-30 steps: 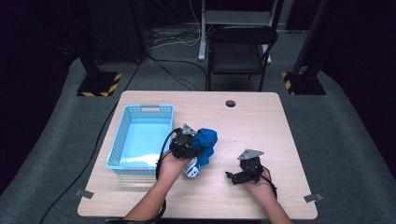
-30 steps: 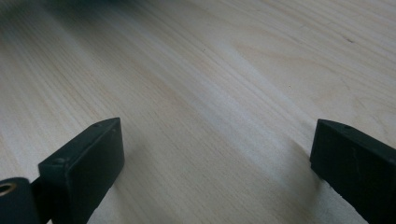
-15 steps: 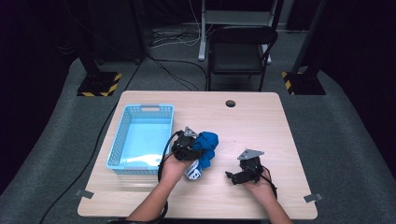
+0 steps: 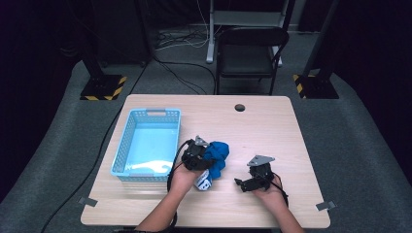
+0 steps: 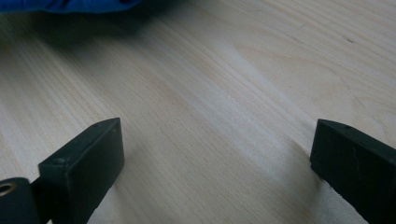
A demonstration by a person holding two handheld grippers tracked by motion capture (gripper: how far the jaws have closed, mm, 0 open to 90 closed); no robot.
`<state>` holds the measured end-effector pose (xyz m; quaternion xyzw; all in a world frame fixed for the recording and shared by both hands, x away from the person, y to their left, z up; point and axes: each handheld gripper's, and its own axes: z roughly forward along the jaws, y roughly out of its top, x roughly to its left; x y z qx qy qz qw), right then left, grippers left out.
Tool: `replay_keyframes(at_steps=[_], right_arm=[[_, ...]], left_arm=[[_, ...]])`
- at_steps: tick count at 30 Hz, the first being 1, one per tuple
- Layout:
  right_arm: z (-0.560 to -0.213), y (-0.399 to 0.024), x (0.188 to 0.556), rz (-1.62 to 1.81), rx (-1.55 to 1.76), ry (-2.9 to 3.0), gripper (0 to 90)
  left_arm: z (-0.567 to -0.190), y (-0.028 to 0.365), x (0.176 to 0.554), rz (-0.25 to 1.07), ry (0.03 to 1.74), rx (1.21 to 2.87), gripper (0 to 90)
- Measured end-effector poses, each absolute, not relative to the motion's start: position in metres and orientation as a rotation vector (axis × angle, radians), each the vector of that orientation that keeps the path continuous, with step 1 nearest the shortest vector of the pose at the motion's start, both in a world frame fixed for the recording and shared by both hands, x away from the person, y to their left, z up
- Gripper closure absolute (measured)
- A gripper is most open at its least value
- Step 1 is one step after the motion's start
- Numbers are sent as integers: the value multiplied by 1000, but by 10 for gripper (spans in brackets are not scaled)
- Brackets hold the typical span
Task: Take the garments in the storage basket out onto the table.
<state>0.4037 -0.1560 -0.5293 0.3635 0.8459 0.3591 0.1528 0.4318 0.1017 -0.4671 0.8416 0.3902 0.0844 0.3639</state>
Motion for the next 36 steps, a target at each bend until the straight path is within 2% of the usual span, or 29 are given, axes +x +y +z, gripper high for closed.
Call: replay_keyframes(at_steps=[25, 31, 36], right_arm=[[-529, -156, 404, 1029, 1041, 2429, 21], [-529, -156, 404, 1029, 1041, 2428, 21], [-529, -156, 404, 1029, 1041, 2428, 21]], left_arm=[[-489, 93, 432, 208, 1010, 2184, 610], [-492, 93, 431, 203, 1010, 2183, 586], [-494, 94, 433, 179, 1013, 2179, 532]])
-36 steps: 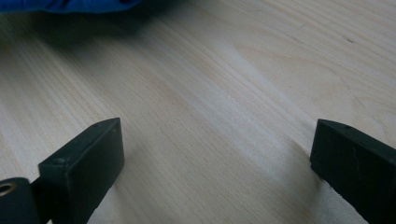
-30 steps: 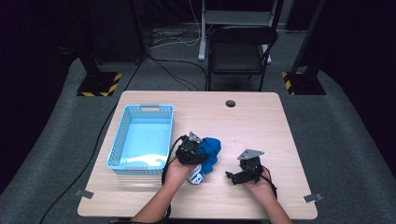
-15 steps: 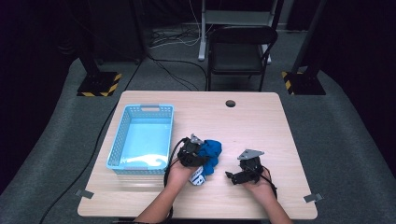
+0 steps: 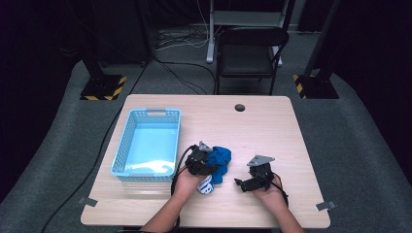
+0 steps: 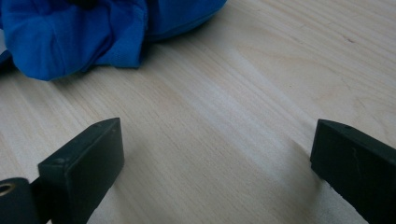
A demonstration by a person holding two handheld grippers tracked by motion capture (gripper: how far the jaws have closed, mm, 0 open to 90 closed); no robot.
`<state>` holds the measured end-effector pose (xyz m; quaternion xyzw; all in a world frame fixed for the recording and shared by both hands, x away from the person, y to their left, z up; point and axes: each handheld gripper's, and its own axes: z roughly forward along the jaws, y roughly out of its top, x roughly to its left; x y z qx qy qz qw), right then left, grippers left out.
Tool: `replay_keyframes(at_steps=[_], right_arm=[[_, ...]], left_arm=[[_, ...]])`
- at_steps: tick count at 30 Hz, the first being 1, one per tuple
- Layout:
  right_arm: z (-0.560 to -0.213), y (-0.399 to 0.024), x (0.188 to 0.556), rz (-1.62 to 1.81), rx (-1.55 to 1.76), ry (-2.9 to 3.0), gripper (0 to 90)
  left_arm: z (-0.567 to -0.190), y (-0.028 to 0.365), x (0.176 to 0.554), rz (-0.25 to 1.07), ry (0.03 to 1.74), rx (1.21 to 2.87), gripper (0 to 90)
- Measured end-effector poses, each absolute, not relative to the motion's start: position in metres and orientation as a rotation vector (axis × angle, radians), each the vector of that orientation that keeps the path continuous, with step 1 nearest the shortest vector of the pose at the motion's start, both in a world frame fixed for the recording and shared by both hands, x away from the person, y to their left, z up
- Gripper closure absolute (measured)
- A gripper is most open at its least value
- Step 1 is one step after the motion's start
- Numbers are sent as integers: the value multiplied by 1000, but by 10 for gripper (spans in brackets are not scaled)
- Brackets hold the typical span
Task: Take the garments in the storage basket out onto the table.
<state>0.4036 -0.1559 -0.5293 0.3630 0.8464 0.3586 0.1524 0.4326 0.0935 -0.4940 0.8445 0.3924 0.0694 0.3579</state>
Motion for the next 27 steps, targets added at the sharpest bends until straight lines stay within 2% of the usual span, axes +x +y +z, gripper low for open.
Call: replay_keyframes(at_steps=[2, 10, 14, 22, 27], right_arm=[[-529, -156, 404, 1029, 1041, 2428, 21], [-529, -156, 404, 1028, 1041, 2429, 21], [-529, -156, 404, 1028, 1041, 2429, 21], [-529, -156, 404, 1028, 1041, 2428, 21], [-529, -156, 403, 1027, 1042, 2429, 21]], left_arm=[[-495, 94, 433, 170, 1011, 2175, 491], [-495, 95, 431, 175, 999, 2164, 437], [-495, 96, 430, 181, 1002, 2145, 338], [-492, 97, 428, 173, 974, 2146, 297], [-491, 97, 426, 171, 983, 2143, 231]])
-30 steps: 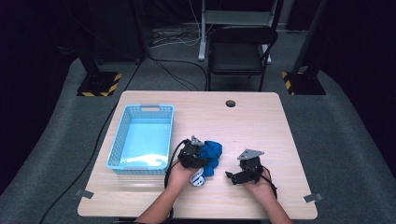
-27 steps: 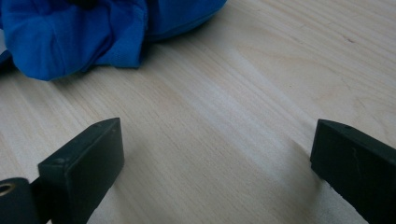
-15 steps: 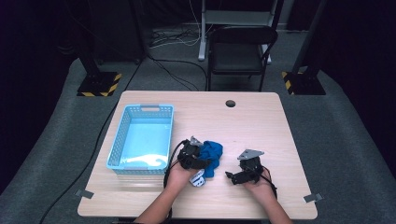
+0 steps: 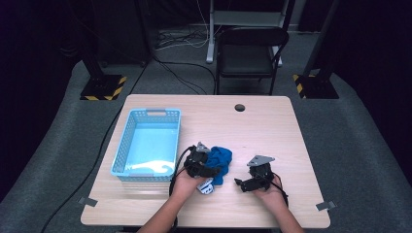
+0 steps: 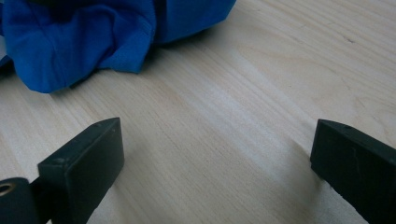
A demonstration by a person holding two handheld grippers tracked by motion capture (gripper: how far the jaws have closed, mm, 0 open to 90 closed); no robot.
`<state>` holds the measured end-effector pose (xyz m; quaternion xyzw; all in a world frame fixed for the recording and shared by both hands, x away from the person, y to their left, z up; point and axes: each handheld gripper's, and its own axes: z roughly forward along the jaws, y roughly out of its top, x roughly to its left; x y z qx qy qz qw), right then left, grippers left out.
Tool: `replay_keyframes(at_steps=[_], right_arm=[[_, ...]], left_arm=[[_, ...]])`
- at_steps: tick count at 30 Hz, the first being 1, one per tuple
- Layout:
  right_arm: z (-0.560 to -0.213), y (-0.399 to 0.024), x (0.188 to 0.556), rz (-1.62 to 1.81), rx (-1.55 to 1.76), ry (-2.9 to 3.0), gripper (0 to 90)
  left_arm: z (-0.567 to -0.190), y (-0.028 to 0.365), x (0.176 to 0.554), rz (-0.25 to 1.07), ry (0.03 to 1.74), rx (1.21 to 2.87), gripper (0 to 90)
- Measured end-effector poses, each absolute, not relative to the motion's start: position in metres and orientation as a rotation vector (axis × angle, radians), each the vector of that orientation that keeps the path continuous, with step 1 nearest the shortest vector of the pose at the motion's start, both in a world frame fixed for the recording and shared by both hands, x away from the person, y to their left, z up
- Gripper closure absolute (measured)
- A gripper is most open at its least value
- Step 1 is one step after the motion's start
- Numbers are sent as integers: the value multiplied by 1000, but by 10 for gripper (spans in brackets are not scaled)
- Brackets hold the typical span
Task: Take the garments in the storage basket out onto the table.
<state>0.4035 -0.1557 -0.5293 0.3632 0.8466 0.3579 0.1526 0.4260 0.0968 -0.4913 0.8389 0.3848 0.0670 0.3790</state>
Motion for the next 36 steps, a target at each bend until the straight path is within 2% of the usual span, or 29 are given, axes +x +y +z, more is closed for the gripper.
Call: replay_keyframes(at_steps=[8, 13, 21, 36], right_arm=[[-529, -156, 404, 1027, 1041, 2429, 21], [-529, -156, 403, 1027, 1042, 2429, 21], [-529, -156, 403, 1026, 1042, 2429, 21], [-529, -156, 403, 1026, 1042, 2428, 22]], left_arm=[[-487, 96, 423, 165, 956, 2133, 214], [-485, 98, 421, 165, 941, 2124, 144], [-478, 98, 415, 193, 872, 2126, 110], [-469, 104, 410, 210, 840, 2103, 103]])
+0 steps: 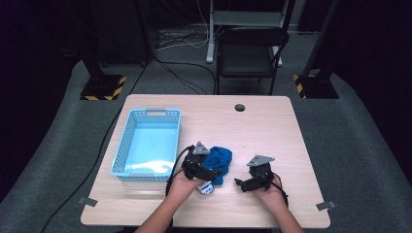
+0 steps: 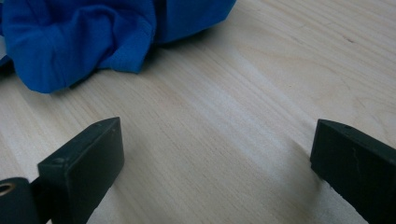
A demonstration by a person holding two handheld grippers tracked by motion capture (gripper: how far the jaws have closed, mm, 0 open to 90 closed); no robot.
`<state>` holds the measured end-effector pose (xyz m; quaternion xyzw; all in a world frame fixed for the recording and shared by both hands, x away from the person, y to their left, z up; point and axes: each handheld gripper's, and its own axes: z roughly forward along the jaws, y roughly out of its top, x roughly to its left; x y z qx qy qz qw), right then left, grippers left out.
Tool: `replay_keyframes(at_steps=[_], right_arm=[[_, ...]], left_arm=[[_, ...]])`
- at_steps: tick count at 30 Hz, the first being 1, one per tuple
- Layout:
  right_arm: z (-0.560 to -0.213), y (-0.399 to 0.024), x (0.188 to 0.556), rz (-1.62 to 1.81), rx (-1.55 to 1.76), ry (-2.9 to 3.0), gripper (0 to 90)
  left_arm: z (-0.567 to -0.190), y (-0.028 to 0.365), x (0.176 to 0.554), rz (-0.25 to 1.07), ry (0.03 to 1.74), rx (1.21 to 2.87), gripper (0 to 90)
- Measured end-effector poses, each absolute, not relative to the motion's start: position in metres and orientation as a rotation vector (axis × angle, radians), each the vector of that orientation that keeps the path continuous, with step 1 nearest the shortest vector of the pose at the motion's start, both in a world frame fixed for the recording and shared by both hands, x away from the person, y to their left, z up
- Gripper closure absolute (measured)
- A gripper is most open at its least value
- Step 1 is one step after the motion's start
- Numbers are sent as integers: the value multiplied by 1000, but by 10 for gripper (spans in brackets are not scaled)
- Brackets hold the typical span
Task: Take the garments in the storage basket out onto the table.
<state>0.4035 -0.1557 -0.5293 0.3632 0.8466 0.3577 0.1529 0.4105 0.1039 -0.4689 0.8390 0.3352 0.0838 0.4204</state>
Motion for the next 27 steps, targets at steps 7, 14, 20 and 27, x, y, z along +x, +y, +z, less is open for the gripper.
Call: replay_keyframes(at_steps=[7, 14, 20, 27], right_arm=[[-529, -156, 403, 1026, 1042, 2428, 22], [-529, -156, 403, 1026, 1042, 2428, 22], [-529, -156, 403, 1026, 1042, 2428, 22], [-529, -156, 403, 1026, 1042, 2428, 22]], left_arm=[[-465, 109, 408, 216, 833, 2084, 103], [-461, 116, 409, 232, 837, 2060, 103], [-456, 123, 410, 246, 841, 2045, 102], [-450, 135, 413, 236, 862, 1998, 100]])
